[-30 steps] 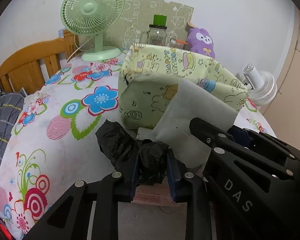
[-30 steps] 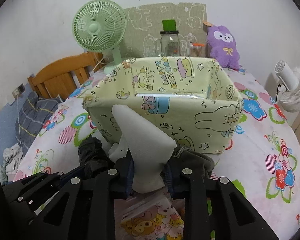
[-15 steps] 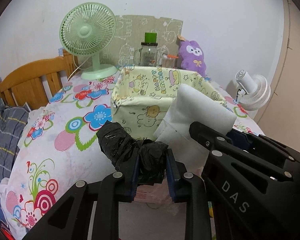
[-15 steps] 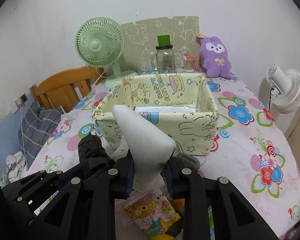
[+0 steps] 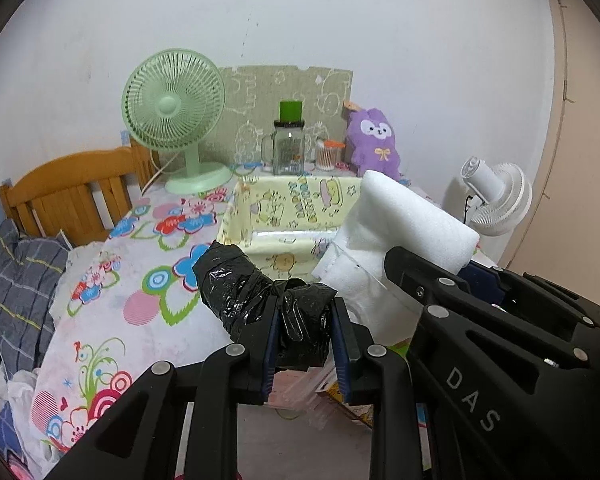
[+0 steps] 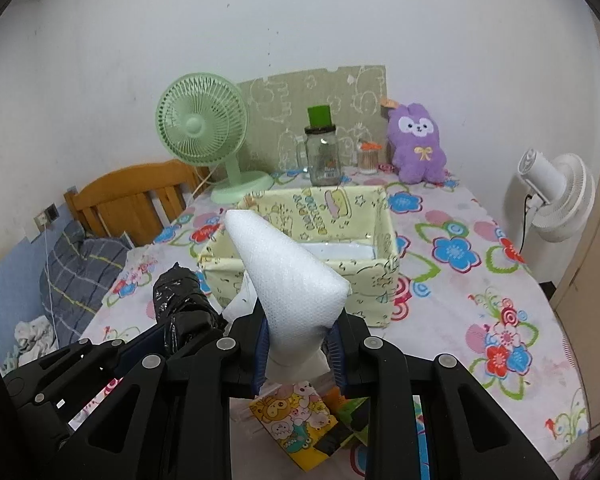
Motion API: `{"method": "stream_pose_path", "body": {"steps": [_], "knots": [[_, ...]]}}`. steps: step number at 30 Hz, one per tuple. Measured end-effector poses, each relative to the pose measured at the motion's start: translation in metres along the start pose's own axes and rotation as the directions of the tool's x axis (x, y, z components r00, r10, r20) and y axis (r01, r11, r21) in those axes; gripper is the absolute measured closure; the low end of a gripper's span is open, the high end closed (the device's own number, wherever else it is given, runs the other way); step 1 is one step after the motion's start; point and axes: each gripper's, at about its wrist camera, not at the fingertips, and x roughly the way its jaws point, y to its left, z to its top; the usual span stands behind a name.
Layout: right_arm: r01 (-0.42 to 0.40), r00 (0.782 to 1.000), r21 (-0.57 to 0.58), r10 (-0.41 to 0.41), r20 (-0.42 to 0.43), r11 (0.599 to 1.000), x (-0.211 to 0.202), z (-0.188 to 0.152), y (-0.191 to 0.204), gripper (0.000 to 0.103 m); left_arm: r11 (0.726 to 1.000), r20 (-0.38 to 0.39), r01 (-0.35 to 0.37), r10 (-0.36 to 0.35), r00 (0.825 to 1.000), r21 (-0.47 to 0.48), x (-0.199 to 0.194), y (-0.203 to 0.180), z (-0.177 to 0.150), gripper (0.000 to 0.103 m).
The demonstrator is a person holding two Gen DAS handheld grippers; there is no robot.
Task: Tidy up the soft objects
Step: 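Lift the black bundle with the left tool while the right tool lifts the white cloth toward the box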
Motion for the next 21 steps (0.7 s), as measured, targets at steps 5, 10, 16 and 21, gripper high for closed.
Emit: {"method": "stream_pose_path", "body": {"steps": [5, 10, 16, 21], "knots": [[0.007, 1.000, 0.003, -0.007, 0.022, 1.000, -0.013, 0.006, -0.001, 0.074, 1.000, 0.025, -0.006, 0.006, 1.000, 0.010, -0.011, -0.005, 0.005, 0.080], [0.018, 0.999, 0.004, -0.018, 0.043, 1.000, -0.025, 0.012, -0.003, 0.074, 1.000, 0.053, -0.007, 0.006, 0.999, 0.018, -0.021, -0.010, 0.012, 0.080], [0.032, 0.998, 0.009, -0.032, 0.056, 0.999, -0.031, 0.018, -0.004, 0.074, 1.000, 0.078, -0.021, 0.019, 0.997, 0.022, -0.025, -0.013, 0.020, 0.079], [0.036, 0.998, 0.010, -0.036, 0.060, 0.999, -0.029, 0.027, -0.005, 0.074, 0.999, 0.089, -0.030, 0.027, 0.996, 0.026, -0.023, -0.012, 0.028, 0.079]]}}
